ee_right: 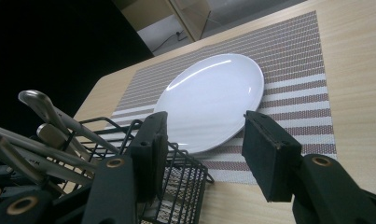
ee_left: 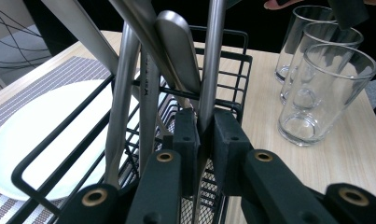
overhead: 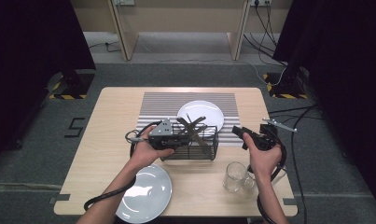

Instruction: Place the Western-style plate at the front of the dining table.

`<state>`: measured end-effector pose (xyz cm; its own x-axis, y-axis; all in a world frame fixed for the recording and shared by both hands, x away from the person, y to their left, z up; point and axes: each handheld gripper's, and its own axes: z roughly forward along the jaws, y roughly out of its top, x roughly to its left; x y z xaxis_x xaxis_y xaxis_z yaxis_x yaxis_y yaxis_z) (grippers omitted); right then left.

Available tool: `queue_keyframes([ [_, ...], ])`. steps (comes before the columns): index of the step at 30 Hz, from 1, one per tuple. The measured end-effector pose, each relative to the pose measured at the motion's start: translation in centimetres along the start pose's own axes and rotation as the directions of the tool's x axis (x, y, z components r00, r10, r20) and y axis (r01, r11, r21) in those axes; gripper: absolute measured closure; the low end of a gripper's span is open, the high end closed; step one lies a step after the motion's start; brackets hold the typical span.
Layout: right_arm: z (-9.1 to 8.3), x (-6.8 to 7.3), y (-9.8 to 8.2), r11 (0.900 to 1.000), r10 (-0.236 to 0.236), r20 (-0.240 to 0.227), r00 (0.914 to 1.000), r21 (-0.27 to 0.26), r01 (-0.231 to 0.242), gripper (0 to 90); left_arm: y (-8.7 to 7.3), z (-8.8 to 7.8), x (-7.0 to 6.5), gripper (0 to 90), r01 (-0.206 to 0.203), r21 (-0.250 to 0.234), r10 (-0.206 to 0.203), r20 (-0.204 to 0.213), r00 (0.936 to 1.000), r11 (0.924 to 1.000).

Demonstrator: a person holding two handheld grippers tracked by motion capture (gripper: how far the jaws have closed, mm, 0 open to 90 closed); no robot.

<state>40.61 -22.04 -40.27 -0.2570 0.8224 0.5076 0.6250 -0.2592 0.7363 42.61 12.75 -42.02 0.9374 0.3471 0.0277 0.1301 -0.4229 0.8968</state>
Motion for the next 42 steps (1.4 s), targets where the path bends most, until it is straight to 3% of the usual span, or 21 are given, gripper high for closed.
queue_keyframes([
  [11,0.07,0.02,-0.05,1.0,0.002,0.001,1.0,0.003,-0.002,50.3,0.03,-0.03,0.18,81.8,-0.032,0.001,0.032,0.004,0.9995,0.9995],
  [42,0.21,-0.15,-0.13,1.0,0.001,0.004,1.0,0.006,-0.001,50.4,0.11,-0.22,0.12,82.6,-0.063,0.002,0.063,-0.004,0.998,0.998],
])
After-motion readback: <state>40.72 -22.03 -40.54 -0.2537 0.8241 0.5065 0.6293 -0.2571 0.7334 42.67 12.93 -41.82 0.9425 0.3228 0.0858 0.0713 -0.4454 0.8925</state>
